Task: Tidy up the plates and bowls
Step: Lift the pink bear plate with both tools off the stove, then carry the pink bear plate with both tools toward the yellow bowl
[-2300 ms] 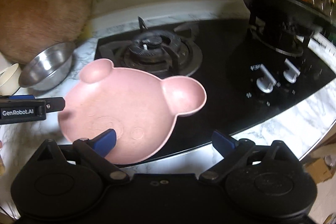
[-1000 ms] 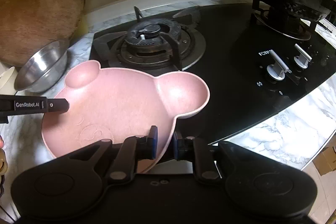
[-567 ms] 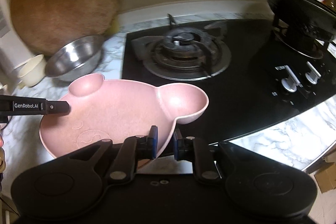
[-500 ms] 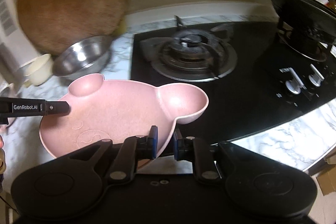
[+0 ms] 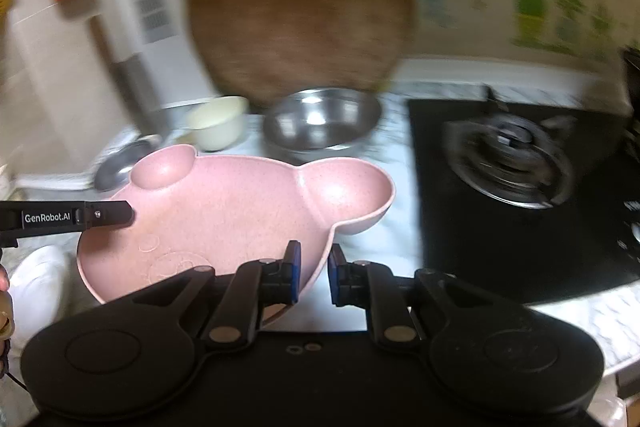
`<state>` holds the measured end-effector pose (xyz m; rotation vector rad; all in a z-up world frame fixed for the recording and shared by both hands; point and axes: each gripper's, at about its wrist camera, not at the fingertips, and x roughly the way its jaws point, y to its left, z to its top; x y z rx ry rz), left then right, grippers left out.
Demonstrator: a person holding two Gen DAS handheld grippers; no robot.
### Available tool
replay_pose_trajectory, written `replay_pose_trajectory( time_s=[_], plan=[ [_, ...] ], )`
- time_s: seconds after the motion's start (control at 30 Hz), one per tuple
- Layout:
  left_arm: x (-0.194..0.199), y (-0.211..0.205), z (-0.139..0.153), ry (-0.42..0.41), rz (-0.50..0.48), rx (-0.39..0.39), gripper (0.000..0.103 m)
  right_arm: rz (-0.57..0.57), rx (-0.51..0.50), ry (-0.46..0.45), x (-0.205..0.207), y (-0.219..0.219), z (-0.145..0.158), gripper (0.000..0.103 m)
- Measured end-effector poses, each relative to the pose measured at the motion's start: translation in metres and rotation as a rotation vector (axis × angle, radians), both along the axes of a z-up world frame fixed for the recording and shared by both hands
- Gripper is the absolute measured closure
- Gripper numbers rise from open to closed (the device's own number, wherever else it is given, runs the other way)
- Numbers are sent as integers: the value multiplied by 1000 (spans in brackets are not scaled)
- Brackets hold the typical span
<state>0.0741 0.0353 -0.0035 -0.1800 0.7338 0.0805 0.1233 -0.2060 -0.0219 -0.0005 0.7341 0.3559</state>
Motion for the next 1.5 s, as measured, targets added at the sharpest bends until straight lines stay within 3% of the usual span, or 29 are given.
replay_pose_trajectory(
  time_s=[0.33, 0.77, 1.17, 1.5],
  plan=[
    [-81, 87, -5, 3, 249, -7, 86, 272, -10, -22, -26, 103, 5, 89],
    [-142, 155, -10, 5, 459, 4, 86, 485, -23, 17, -48, 196, -7, 89],
    [-151, 209, -37, 51, 585, 8, 86, 631, -53, 7, -39, 273, -35, 89],
    [-138, 221, -60, 84, 588, -1, 86, 648, -82, 37, -23, 299, -55, 89]
  ],
)
